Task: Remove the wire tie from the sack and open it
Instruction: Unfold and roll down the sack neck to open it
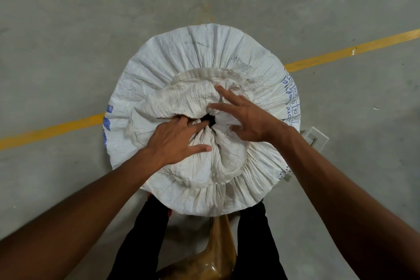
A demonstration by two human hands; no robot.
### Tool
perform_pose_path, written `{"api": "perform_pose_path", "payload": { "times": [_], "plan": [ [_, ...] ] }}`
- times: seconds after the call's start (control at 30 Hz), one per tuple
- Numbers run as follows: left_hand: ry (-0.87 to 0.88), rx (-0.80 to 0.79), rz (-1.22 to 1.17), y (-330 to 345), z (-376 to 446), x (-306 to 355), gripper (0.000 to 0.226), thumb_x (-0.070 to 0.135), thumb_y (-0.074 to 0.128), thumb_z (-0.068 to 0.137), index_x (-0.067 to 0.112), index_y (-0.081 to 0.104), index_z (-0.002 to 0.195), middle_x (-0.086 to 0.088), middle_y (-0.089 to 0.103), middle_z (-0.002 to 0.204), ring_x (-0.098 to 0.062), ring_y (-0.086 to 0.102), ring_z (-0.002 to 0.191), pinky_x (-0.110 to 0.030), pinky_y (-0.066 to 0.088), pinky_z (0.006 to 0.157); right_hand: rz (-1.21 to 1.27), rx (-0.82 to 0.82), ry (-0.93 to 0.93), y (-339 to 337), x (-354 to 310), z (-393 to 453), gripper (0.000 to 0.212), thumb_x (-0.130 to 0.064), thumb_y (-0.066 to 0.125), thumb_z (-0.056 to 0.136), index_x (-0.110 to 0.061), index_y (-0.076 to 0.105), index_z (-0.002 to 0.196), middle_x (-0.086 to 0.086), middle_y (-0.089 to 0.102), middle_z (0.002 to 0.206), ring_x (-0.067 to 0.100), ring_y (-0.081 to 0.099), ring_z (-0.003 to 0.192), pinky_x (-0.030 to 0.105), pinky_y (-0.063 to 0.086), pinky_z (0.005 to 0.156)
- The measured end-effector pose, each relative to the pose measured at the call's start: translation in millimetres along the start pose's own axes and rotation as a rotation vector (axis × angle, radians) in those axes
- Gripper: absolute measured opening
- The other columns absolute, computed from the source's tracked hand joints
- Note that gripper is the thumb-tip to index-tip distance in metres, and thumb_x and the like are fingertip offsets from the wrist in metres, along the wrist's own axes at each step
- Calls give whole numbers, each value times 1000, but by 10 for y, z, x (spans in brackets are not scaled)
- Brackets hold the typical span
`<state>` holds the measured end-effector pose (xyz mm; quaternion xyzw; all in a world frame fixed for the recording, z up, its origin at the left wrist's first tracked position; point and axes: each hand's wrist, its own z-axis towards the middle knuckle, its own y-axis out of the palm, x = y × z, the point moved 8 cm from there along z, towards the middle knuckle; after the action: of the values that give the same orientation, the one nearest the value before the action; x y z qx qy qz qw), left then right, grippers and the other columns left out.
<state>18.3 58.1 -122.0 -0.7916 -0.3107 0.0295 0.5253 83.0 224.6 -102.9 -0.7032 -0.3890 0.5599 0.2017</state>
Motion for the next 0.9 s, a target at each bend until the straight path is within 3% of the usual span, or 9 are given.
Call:
{"api": "perform_pose_path", "payload": {
  "times": [0.07, 0.17, 0.27, 0.37, 0.53, 0.63, 0.7, 0.8, 0.9],
  "plan": [
    [26, 28, 18, -1, 51, 50, 90, 96, 32, 81, 42, 51, 151, -7, 63, 137, -29, 64, 122, -43, 57, 85, -13, -1, -2, 1, 5, -14, 91, 4, 76, 79, -23, 42, 159, 10, 5, 177, 30, 13, 162, 60, 32, 121],
    [72, 99, -22, -61, 90, 107, 77, 92, 47, 80, 29, 70, 119, -4, 70, 109, -27, 69, 101, -35, 46, 72, -40, -21, 13, 33, 45, -30, 87, -1, 77, 80, -26, 44, 157, 7, 0, 177, 33, 9, 162, 62, 29, 123],
    [139, 174, -19, -141, 57, 119, 69, 90, 56, 75, 24, 70, 89, 2, 66, 88, -23, 68, 85, -31, 39, 66, -46, -51, 24, 70, 69, -31, 74, -10, 73, 85, -31, 49, 152, 5, -5, 177, 39, 4, 162, 67, 24, 123],
    [241, 236, 10, -205, -4, 178, 67, 88, 59, 74, 21, 67, 77, 1, 65, 89, -23, 66, 80, -32, 45, 62, -41, -49, 23, 46, 45, -41, 58, -15, 72, 86, -29, 59, 141, 8, -3, 177, 41, 6, 161, 69, 23, 122],
    [373, 177, -5, -123, -73, 318, 58, 79, 64, 79, 22, 60, 79, 7, 70, 98, -21, 68, 80, -30, 41, 53, -50, -16, 18, 21, 43, -85, 51, -29, 74, 86, -26, 64, 135, 12, 6, 176, 41, 9, 161, 66, 25, 123],
    [269, 144, -93, -104, -63, 259, 58, 82, 67, 76, 28, 46, 77, 15, 56, 66, -17, 57, 58, -28, 32, 51, -64, -17, 16, 20, 18, -120, 49, -37, 80, 85, -23, 68, 130, 11, 8, 176, 41, 8, 161, 65, 27, 123],
    [199, 157, -150, -109, -53, 216, 61, 82, 73, 72, 30, 42, 80, 21, 40, 58, -14, 49, 55, -26, 26, 49, -87, -13, 18, 13, 5, -140, 50, -39, 81, 83, -22, 69, 129, 12, 13, 175, 40, 11, 161, 62, 28, 124],
    [88, 125, -175, -25, -37, 116, 73, 92, 66, 67, 30, 57, 104, 15, 70, 82, -17, 69, 78, -31, 47, 58, -111, 8, 6, -28, -29, -171, 52, -41, 81, 81, -23, 68, 128, 13, 29, 167, 40, 23, 157, 58, 34, 120],
    [25, 81, -110, 42, -46, 110, 90, 93, 63, 68, 35, 61, 137, 7, 77, 110, -21, 73, 102, -34, 54, 72, -163, 43, -7, -99, -82, -190, 51, -40, 84, 78, -22, 70, 124, 13, 47, 144, 35, 44, 135, 52, 44, 101]
  ]
}}
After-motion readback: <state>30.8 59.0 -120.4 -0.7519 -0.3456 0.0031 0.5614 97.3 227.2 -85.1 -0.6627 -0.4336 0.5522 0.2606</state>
